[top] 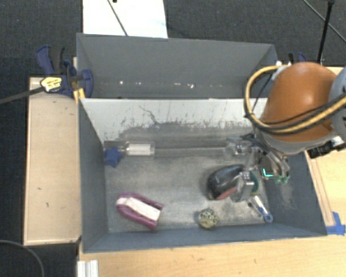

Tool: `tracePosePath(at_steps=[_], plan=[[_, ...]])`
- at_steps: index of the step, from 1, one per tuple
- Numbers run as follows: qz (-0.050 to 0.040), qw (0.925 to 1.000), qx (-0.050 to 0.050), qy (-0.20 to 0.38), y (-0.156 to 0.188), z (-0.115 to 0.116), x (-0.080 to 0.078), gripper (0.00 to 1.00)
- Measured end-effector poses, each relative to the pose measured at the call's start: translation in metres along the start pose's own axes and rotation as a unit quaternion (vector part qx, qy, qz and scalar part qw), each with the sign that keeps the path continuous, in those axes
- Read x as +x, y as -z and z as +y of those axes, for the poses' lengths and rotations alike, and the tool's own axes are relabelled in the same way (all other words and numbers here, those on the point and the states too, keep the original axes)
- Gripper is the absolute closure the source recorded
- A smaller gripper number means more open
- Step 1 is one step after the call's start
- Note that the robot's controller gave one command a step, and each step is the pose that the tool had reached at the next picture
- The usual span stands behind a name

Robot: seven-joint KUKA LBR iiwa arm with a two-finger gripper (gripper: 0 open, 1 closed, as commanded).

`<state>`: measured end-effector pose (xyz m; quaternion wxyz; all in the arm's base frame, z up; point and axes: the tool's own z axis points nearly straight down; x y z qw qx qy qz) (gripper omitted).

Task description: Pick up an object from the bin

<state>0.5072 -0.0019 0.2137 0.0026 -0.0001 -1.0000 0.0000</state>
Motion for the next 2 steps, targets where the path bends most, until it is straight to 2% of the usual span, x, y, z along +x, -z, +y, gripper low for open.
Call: tracePosePath(at_steps=[1, 2], plan=[[-0.0007, 0.9941, 0.000, 0.109, -0.1464, -0.0704, -0.0538, 0.00], [-0.0013, 0.9942, 0.000, 0.108, -0.1461, -0.0699, -0.0543, 0.00]])
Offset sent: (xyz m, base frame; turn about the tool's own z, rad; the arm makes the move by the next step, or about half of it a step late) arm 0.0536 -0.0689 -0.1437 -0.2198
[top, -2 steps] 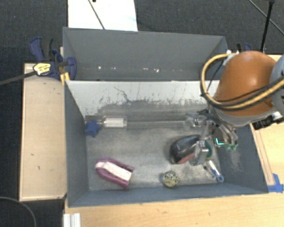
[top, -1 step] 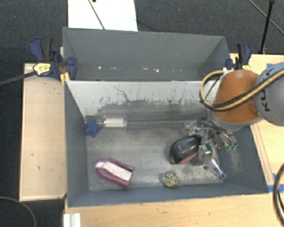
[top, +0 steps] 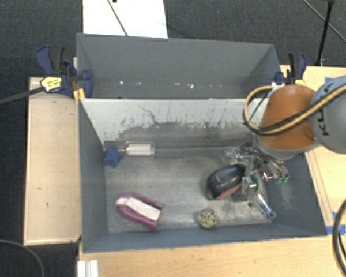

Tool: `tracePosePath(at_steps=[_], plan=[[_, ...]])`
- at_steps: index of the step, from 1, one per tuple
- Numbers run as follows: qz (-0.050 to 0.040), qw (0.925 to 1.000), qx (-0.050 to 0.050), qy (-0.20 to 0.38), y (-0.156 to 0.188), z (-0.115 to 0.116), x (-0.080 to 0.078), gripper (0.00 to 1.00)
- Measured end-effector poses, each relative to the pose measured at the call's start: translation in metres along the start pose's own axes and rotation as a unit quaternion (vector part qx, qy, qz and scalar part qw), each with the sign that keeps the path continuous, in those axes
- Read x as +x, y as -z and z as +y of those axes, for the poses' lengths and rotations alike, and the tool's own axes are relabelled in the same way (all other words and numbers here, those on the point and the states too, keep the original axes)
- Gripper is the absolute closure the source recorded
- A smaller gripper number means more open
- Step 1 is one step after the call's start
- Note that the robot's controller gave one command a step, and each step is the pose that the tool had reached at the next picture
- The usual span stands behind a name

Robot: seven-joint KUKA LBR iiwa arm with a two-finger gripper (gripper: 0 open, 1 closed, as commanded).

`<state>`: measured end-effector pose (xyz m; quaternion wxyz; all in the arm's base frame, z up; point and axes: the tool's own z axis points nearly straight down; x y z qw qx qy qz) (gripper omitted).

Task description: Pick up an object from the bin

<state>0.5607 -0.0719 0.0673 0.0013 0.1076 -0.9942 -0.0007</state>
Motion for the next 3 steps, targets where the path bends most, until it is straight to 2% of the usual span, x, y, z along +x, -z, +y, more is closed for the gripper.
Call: tracePosePath(at_steps=[3], plan=[[-0.0018, 1.0000, -0.001, -0.002, 0.0011, 0.0001, -0.0013, 0.00]])
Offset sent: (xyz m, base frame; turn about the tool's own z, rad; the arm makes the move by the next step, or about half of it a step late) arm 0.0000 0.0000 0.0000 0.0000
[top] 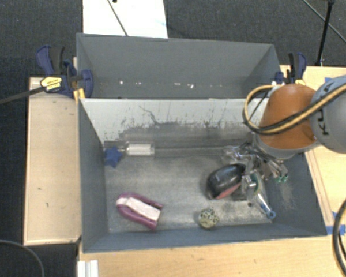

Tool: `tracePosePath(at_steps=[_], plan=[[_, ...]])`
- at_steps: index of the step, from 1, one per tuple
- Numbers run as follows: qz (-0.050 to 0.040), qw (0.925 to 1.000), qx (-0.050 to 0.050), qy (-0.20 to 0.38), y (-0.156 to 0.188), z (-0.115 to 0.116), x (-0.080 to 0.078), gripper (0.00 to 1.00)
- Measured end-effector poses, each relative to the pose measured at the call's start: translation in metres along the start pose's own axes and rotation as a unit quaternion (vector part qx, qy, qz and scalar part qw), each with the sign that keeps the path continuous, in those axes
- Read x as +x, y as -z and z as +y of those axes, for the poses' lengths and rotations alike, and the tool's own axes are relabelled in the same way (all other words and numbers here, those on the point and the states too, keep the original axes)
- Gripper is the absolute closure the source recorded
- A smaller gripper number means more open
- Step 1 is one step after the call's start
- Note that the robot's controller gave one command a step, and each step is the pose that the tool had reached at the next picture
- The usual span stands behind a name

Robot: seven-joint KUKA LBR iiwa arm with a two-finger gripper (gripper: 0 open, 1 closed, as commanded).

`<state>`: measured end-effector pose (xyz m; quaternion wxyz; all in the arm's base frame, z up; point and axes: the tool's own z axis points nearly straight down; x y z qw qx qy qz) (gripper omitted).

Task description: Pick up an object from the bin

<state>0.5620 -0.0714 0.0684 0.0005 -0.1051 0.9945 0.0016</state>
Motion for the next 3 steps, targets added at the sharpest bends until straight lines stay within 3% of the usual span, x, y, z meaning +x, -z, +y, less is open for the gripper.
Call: tracePosePath(at_steps=[1, 2, 3], plan=[[-0.0007, 1.0000, 0.000, 0.000, 0.001, 0.000, -0.001, 1.00], [-0.0018, 1.0000, 0.001, 0.000, 0.009, 0.000, -0.001, 1.00], [-0.0027, 1.0000, 0.003, -0.001, 0.056, 0.000, -0.003, 1.00]])
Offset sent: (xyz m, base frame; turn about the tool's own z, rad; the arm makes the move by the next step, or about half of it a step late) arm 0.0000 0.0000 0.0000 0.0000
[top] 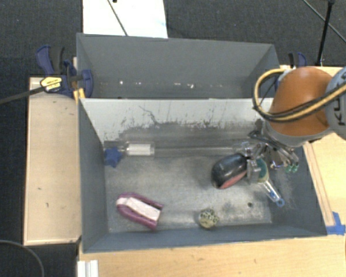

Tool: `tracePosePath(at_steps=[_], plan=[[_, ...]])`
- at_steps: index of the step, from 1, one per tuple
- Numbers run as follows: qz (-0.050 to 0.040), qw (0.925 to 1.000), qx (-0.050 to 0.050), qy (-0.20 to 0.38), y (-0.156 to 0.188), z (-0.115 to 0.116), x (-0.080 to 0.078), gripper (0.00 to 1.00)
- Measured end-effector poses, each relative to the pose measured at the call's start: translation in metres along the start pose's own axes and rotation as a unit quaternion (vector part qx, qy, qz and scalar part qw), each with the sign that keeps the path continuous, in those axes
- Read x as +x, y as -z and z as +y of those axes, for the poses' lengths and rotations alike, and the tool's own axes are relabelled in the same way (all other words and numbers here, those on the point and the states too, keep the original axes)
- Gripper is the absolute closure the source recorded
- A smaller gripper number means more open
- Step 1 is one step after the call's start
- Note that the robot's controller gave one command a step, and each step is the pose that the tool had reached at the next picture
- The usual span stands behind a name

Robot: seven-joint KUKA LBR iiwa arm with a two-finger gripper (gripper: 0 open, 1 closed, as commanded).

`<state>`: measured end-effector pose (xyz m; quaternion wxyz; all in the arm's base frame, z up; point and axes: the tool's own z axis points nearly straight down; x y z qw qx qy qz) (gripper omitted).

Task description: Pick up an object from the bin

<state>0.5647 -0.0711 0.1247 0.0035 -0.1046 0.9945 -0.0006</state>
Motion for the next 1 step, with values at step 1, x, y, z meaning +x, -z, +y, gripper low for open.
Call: tracePosePath(at_steps=[1], plan=[[0.0004, 1.0000, 0.000, -0.001, 0.0304, -0.0002, -0.0016, 1.00]])
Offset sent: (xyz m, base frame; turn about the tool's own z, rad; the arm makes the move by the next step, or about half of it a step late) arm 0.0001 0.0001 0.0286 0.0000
